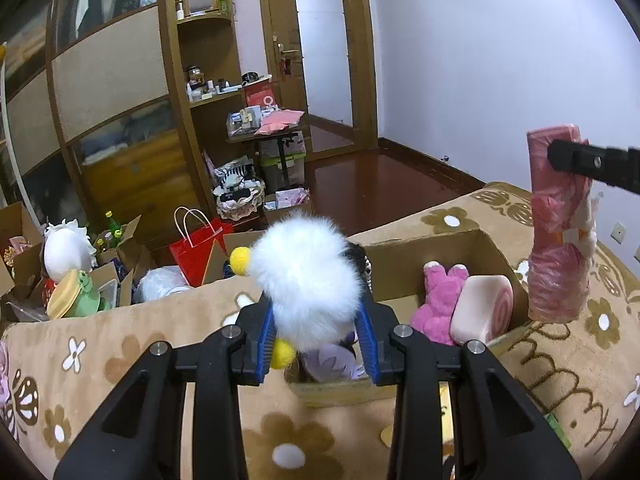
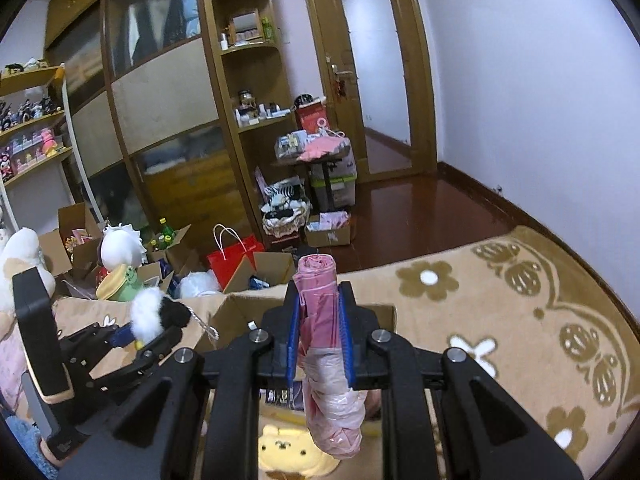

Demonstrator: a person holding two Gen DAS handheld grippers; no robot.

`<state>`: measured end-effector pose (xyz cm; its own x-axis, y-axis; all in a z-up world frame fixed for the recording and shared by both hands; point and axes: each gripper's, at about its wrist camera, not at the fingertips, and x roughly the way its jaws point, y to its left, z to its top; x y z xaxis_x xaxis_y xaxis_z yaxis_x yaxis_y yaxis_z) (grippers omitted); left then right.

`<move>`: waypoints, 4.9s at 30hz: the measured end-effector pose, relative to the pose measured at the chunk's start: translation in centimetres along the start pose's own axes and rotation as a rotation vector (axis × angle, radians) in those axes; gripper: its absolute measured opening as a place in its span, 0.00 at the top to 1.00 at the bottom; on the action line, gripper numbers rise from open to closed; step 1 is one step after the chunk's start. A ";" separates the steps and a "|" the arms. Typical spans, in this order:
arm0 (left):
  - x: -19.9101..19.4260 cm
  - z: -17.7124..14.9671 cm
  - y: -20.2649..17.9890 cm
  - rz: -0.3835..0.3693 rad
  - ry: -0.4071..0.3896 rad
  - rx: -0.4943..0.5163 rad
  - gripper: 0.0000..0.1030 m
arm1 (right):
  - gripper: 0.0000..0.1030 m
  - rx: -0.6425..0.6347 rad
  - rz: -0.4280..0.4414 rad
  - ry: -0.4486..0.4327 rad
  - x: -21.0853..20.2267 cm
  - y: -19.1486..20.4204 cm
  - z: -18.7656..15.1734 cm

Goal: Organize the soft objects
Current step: 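Lift the white pom-pom with the left tool while the right tool lifts the pink bottle, then drop the pom-pom into the box with the left tool while the right tool drops the pink bottle, then move both tools back toward the yellow bear and green tissue pack, then grasp the yellow bear with the left tool while the right tool grasps the green tissue pack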

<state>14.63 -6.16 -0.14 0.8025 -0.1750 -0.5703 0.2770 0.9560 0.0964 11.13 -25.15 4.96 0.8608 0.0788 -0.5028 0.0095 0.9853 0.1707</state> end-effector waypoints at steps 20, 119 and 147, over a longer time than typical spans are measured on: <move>4.2 -1.7 -0.7 -0.038 0.080 0.016 0.65 | 0.82 -0.004 0.079 -0.003 5.3 0.6 -1.7; 3.5 -10.8 -9.5 -0.325 0.347 0.270 0.01 | 0.02 0.197 -0.168 0.746 3.4 -8.1 -17.5; 6.9 -12.6 -10.9 -0.373 0.400 0.298 0.01 | 0.14 0.205 -0.128 0.934 6.0 -8.1 -22.8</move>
<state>10.51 -14.83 -15.39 0.3790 -0.3277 -0.8655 0.6822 0.7309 0.0220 4.59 -29.19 -18.74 0.0959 0.1484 -0.9843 0.2400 0.9562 0.1676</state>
